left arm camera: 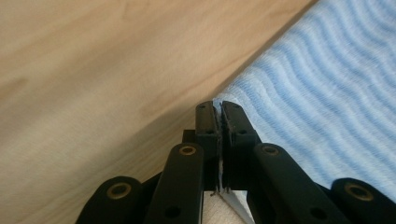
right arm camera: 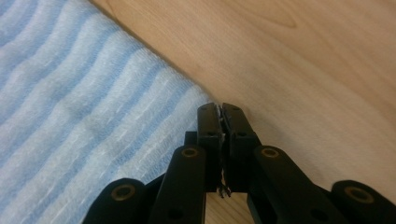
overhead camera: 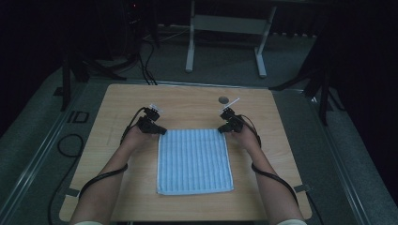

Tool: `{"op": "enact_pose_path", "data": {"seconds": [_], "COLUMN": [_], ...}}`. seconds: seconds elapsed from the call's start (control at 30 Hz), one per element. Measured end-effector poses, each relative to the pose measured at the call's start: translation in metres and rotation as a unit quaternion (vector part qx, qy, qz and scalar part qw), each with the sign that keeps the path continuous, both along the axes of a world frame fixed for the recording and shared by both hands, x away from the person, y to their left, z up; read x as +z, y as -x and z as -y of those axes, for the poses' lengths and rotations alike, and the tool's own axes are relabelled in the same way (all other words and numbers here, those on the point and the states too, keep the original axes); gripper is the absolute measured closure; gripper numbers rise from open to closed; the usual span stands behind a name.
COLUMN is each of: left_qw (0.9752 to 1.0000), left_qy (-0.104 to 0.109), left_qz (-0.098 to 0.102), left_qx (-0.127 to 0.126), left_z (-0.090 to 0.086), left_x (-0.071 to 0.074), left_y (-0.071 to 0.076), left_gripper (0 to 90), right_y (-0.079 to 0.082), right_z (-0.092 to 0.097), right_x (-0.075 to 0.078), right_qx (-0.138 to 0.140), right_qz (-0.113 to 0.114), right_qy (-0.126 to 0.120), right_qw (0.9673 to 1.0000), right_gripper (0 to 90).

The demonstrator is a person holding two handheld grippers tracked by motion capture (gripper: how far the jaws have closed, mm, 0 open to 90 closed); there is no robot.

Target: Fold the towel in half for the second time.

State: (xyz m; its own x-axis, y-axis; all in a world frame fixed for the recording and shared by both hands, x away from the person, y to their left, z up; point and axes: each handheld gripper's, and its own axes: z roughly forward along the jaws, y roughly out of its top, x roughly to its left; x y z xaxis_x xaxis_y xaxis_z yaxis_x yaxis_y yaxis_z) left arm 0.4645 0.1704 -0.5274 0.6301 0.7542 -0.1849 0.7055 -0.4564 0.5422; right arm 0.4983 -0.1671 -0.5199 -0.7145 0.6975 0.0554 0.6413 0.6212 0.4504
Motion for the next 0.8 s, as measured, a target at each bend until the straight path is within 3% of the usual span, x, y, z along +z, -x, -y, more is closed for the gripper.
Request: {"op": "enact_pose_path", "data": {"seconds": [0.23, 0.4, 0.6, 0.7, 0.77, 0.8], "left_qw": [0.9990, 0.9969, 0.9939, 0.9923, 0.9907, 0.9907], "left_qy": [0.009, 0.029, 0.055, 0.058, 0.051, 0.051], "left_qz": [0.043, 0.072, 0.092, 0.103, 0.121, 0.121], "left_qx": [-0.006, -0.013, -0.027, -0.037, -0.035, -0.035], "left_z": [-0.003, -0.007, -0.015, -0.016, -0.017, -0.017], "left_x": [0.033, 0.056, 0.072, 0.079, 0.084, 0.084], "left_y": [0.010, 0.024, 0.050, 0.069, 0.083, 0.083], "left_gripper": [86.2, 86.1, 86.0, 86.0, 86.0, 86.0], "right_y": [0.006, 0.019, 0.048, 0.070, 0.082, 0.082], "right_z": [0.006, 0.012, 0.021, 0.026, 0.028, 0.028], "right_x": [0.031, 0.058, 0.085, 0.096, 0.100, 0.100], "right_qx": [0.002, 0.011, 0.032, 0.050, 0.060, 0.060], "right_qz": [0.040, 0.074, 0.106, 0.128, 0.136, 0.136], "right_qy": [-0.019, -0.036, -0.061, -0.075, -0.079, -0.079], "right_qw": [0.9990, 0.9966, 0.9920, 0.9877, 0.9858, 0.9858], "right_gripper": [87.5, 87.5, 87.5, 87.5, 87.5, 87.5]}}
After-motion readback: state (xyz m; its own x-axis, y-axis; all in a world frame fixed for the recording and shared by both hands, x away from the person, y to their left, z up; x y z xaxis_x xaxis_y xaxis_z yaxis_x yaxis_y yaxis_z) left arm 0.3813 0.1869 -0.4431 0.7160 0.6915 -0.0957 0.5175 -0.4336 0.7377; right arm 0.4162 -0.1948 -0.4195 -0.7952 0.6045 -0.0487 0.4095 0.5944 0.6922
